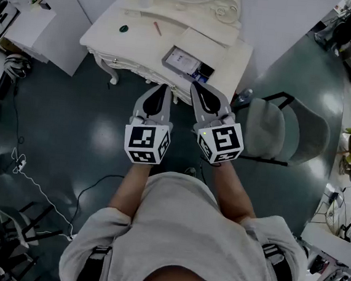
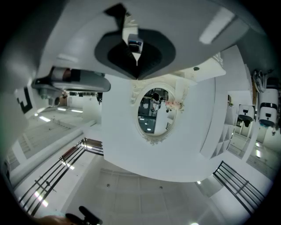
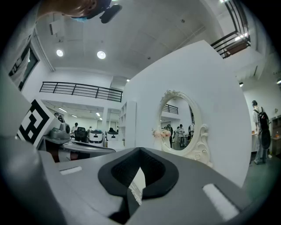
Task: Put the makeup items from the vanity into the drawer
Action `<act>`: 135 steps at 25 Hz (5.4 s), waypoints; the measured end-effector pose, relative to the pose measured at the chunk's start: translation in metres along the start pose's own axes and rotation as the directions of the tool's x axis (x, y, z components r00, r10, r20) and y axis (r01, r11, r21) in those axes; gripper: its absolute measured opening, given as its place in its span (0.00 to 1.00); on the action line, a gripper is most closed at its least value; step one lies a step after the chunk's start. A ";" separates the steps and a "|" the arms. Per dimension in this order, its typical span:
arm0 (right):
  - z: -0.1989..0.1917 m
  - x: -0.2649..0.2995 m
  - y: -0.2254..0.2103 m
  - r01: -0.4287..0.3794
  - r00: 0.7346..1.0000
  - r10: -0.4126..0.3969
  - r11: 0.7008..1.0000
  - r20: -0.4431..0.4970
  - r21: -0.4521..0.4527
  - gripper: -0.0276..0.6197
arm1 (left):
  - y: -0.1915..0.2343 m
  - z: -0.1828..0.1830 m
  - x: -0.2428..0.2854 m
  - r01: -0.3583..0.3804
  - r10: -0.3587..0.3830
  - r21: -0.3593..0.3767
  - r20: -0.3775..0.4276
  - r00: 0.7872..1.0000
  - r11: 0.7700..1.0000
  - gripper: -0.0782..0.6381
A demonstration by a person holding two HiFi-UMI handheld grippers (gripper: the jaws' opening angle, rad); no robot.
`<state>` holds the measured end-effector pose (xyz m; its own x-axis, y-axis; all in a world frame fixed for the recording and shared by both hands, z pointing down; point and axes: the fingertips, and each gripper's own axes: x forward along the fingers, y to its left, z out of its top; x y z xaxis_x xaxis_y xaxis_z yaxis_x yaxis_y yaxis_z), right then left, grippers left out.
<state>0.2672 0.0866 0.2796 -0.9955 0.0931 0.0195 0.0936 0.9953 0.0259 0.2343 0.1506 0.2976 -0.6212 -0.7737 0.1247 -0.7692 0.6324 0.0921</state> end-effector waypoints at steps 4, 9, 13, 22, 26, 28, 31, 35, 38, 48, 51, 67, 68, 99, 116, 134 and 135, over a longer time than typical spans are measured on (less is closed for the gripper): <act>-0.008 0.023 0.013 -0.034 0.999 0.034 0.999 -0.017 0.017 0.04 | 0.020 -0.006 0.001 -0.019 0.018 -0.010 -0.017 1.000 1.000 0.11; -0.014 0.064 0.047 -0.118 0.993 0.119 0.993 -0.023 0.022 0.04 | 0.068 -0.012 -0.006 -0.082 0.082 -0.015 -0.035 0.996 0.997 0.11; -0.022 0.098 0.081 -0.193 0.980 0.193 0.981 -0.051 0.009 0.04 | 0.113 -0.018 -0.014 -0.145 0.143 -0.037 -0.051 0.988 0.989 0.11; -0.028 0.188 0.126 -0.274 0.957 0.276 0.961 -0.094 0.028 0.04 | 0.214 -0.015 0.000 -0.191 0.187 -0.064 -0.064 0.980 0.980 0.11; -0.027 0.232 0.137 -0.262 0.959 0.262 0.965 -0.105 0.019 0.04 | 0.258 -0.007 0.015 -0.171 0.166 -0.065 -0.066 0.984 0.983 0.11; -0.027 0.248 0.142 -0.247 0.963 0.247 0.969 -0.111 0.015 0.04 | 0.274 -0.006 0.021 -0.144 0.139 -0.059 -0.080 0.987 0.988 0.11; -0.030 0.266 0.143 -0.204 0.971 0.206 0.979 -0.125 0.025 0.04 | 0.296 -0.007 0.032 -0.100 0.093 -0.062 -0.101 0.991 0.993 0.11; -0.039 0.290 0.120 -0.156 0.973 0.158 0.987 -0.170 0.025 0.04 | 0.313 -0.013 0.063 -0.075 0.063 -0.081 -0.136 0.989 0.994 0.11; -0.044 0.307 0.091 -0.119 0.973 0.123 0.992 -0.198 0.033 0.04 | 0.315 -0.015 0.094 -0.051 0.037 -0.085 -0.162 0.986 0.995 0.11; -0.080 0.384 0.006 -0.113 0.953 0.134 0.989 -0.271 0.092 0.04 | 0.337 -0.023 0.214 -0.024 0.013 -0.039 -0.255 0.967 0.999 0.11; -0.097 0.403 -0.010 -0.114 0.943 0.149 0.984 -0.296 0.134 0.04 | 0.344 -0.034 0.241 -0.029 0.024 -0.011 -0.305 0.952 1.000 0.11; -0.151 0.464 -0.052 -0.104 0.882 0.182 0.975 -0.434 0.199 0.04 | 0.384 -0.097 0.342 0.267 -0.046 0.292 -0.592 0.804 0.919 0.11; -0.153 0.467 -0.053 -0.091 0.880 0.171 0.976 -0.442 0.198 0.04 | 0.387 -0.100 0.346 0.294 -0.062 0.292 -0.605 0.794 0.910 0.11; -0.224 0.537 -0.060 0.369 0.755 -0.119 0.890 -0.645 0.268 0.04 | 0.505 -0.236 0.427 0.921 -0.190 0.140 -0.957 0.220 0.363 0.33; -0.222 0.492 -0.080 0.451 0.730 -0.200 0.859 -0.653 0.242 0.04 | 0.500 -0.244 0.440 0.870 -0.184 0.151 -0.947 0.263 0.470 0.13; -0.203 0.466 -0.079 0.471 0.743 -0.239 0.851 -0.625 0.233 0.04 | 0.433 -0.174 0.440 0.852 -0.286 0.316 -0.844 0.454 0.417 0.13; -0.202 0.462 -0.081 0.480 0.741 -0.249 0.846 -0.623 0.233 0.04 | 0.424 -0.169 0.439 0.857 -0.300 0.322 -0.838 0.456 0.402 0.13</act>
<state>-0.1970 0.0437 0.4886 -0.7505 -0.1964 0.6310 -0.4029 0.8928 -0.2013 -0.3393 0.0857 0.5580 0.0734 -0.5103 0.8568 -0.8899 -0.4215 -0.1747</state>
